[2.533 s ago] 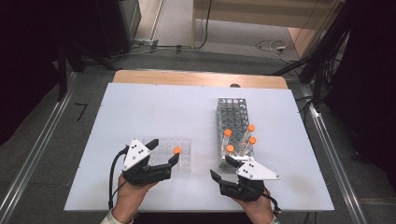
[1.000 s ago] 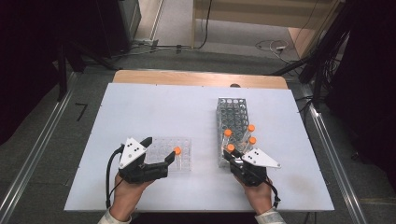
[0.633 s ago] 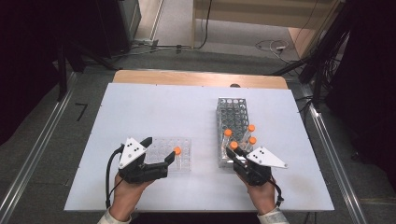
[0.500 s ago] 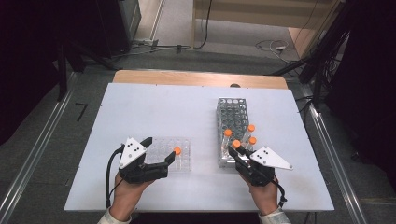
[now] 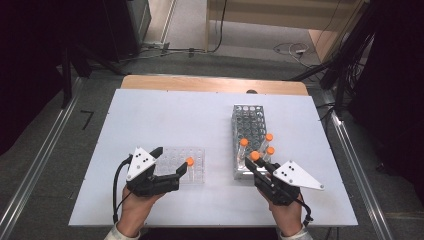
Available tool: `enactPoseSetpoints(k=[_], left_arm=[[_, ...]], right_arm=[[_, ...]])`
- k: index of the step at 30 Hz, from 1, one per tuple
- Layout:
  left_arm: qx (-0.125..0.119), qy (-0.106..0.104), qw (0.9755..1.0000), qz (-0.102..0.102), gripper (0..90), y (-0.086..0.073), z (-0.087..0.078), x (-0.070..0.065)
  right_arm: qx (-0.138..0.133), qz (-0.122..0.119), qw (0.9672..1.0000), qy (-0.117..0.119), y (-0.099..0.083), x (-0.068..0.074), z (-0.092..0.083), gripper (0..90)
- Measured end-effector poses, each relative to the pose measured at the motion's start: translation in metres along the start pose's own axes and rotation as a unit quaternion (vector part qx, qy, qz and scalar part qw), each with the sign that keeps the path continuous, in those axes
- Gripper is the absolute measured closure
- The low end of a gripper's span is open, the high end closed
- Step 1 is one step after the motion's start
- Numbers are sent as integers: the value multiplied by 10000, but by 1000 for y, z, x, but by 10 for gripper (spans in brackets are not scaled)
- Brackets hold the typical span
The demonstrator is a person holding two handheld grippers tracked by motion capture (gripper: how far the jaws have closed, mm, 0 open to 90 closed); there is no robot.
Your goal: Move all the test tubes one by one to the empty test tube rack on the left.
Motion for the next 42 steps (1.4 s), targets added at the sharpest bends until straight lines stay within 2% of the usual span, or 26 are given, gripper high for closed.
enactPoseSetpoints(k=[3,5,6,9,10,14,16,20,25,29,30,31,32,37,42], left_arm=[[-17,-14,10000,17,118,0,-2,-1],[-22,-32,10000,23,118,1,-2,-2],[-13,-44,10000,38,119,1,-3,-3],[-31,-101,9999,62,123,1,-4,-6],[-24,-118,9999,59,126,1,-4,-7],[3,-240,9997,110,133,1,-6,-12],[1,-319,9994,136,141,1,-7,-17],[37,-531,9982,259,160,1,-8,-26],[139,-835,9954,448,195,-3,-8,-41],[234,-1125,9915,609,283,-7,-7,-53],[250,-1220,9901,644,283,-8,-6,-57],[285,-1319,9883,716,331,-10,-5,-61],[285,-1319,9883,716,351,-10,-5,-61],[392,-1447,9852,826,434,-16,1,-68],[465,-1440,9847,858,473,-20,5,-70]], right_arm=[[154,-67,9996,222,-4,13,6,716],[170,-98,9995,262,-5,15,7,716],[256,-151,9988,389,-7,23,11,716],[306,-204,9981,498,-9,29,13,716],[359,-269,9972,596,-11,36,16,716],[430,-294,9963,682,-13,43,19,716],[492,-302,9951,807,-16,49,22,716],[571,-313,9936,920,-19,56,25,716],[657,-398,9917,1031,-22,64,30,716],[694,-418,9905,1113,-24,70,32,716],[694,-418,9905,1113,-24,70,32,716],[702,-436,9901,1132,-24,72,33,716],[702,-436,9901,1132,-24,72,33,716],[743,-508,9880,1257,-25,81,36,716],[734,-521,9873,1308,-25,85,37,716]])
Point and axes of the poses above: each handheld gripper's, and its own axes: z roughly forward along the jaws, y roughly out of its top, x roughly to its left, the point moved 2 cm from there along z, roughly forward along the jaws, and after that the axes turned 7 degrees about -z, right-handed, at the moved point
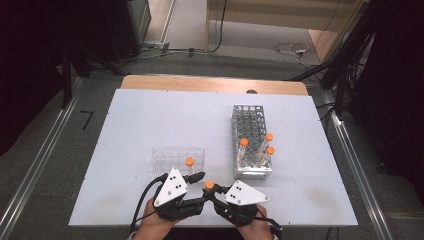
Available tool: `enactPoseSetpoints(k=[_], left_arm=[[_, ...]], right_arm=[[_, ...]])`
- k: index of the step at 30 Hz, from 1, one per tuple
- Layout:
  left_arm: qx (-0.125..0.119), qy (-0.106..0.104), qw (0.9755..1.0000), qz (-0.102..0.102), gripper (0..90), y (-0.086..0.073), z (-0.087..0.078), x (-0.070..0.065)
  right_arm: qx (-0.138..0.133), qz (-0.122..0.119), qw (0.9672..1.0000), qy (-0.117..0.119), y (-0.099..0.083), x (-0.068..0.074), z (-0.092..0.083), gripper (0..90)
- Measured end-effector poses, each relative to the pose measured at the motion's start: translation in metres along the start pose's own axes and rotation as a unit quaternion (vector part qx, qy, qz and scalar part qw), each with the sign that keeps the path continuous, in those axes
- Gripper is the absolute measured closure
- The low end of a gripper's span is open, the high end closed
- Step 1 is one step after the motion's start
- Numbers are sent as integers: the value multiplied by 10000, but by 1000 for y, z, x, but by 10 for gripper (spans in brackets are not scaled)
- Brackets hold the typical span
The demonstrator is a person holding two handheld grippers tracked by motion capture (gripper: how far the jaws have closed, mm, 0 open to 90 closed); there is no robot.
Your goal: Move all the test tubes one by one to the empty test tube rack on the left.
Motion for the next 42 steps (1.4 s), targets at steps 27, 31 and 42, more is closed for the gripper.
enactPoseSetpoints(k=[27,31,42], left_arm=[[21,26,10000,-20,695,-6,6,-1],[-31,-12,10000,-89,696,-3,2,0],[-296,257,9985,-376,695,16,-29,19]], right_arm=[[-48,91,9999,83,0,1,0,703],[-40,99,9997,233,1,0,-1,500],[22,76,9999,95,0,-5,-3,361]])
Point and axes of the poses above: each handheld gripper's, and its own axes: z roughly forward along the jaws, y roughly out of its top, x roughly to its left, the point moved 2 cm from there along z, roughly forward along the jaws, and after that the axes turned 7 degrees about -z, right-handed, at the moved point
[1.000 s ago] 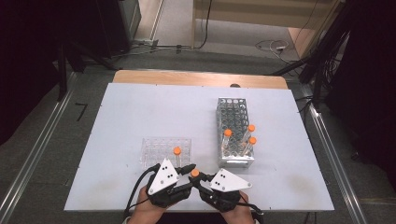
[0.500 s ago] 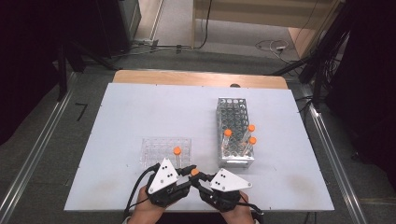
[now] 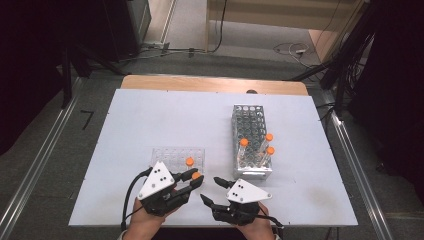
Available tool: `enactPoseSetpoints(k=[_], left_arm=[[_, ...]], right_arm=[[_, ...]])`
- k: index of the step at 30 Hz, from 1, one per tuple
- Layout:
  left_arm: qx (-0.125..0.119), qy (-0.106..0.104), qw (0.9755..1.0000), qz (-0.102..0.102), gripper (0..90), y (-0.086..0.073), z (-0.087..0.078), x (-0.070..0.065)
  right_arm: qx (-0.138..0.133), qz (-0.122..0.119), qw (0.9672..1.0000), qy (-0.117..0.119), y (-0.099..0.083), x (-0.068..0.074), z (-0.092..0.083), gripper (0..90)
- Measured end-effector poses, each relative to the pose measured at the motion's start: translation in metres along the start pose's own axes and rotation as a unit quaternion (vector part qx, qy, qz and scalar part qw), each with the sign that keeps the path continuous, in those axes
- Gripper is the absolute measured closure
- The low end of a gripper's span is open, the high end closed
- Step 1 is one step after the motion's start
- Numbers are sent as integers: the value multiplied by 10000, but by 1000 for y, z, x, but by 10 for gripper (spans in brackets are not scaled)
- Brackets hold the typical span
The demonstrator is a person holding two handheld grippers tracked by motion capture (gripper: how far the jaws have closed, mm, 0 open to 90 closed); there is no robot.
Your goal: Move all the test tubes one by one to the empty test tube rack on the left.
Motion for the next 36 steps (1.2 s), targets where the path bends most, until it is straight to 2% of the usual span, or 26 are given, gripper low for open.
enactPoseSetpoints(k=[6,12,18,21,29,36], left_arm=[[-103,214,9997,-96,696,8,-13,13],[-199,349,9991,-121,696,11,-19,19],[-288,531,9981,-83,696,13,-20,24],[-379,655,9971,-42,696,13,-20,26],[-530,798,9954,-27,696,15,-18,30],[-616,901,9940,-72,695,15,-12,37]], right_arm=[[-4,-4,10000,-18,-1,-1,-1,364],[2,10,10000,-31,-1,-2,-1,364],[9,13,10000,-44,-1,-2,-1,358],[31,27,10000,-57,-1,-2,-1,328],[103,58,9998,-142,-1,-3,1,239],[127,62,9998,-143,-1,-2,2,236]])
Point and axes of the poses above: each handheld gripper's, and its own axes: z roughly forward along the jaws, y roughly out of its top, x roughly to its left, the point moved 2 cm from there along z, roughly forward along the jaws, and after that the axes turned 7 degrees about -z, right-handed, at the moved point
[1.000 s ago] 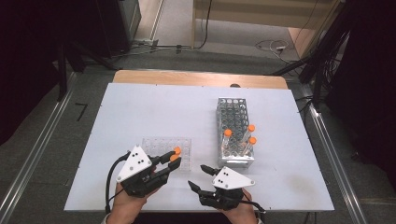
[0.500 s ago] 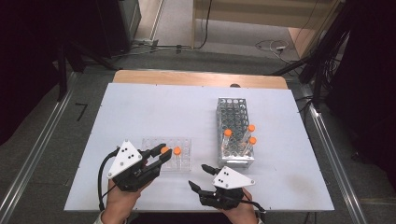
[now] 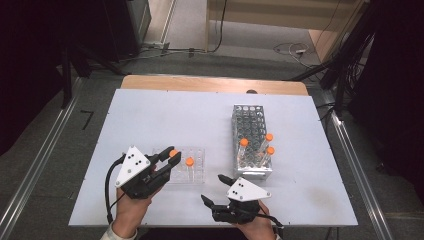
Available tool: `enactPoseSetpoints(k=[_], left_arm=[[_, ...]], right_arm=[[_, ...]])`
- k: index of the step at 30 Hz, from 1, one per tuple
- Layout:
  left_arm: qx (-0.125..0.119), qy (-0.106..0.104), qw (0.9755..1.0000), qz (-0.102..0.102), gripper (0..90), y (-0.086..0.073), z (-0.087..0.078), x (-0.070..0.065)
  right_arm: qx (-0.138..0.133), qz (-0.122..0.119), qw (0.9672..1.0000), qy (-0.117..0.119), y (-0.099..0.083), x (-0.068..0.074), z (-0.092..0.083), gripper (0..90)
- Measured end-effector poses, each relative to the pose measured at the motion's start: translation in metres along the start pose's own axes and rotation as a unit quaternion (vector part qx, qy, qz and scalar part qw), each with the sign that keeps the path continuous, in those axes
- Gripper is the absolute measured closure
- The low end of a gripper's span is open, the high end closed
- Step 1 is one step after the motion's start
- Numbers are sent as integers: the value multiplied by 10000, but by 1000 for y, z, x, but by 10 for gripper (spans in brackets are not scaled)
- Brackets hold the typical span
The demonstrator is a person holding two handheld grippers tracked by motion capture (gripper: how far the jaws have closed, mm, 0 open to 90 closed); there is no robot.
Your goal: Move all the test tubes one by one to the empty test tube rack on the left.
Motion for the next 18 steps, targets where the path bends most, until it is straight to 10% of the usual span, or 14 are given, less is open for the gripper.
enactPoseSetpoints(k=[18], left_arm=[[249,105,9996,53,695,-15,19,4]], right_arm=[[4,3,10000,11,0,0,-1,237]])
Point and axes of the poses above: each handheld gripper's, and its own axes: z roughly forward along the jaws, y roughly out of its top, x roughly to its left, the point moved 2 cm from there along z, roughly forward along the jaws, and after that the axes turned 7 degrees about -z, right-handed, at the moved point
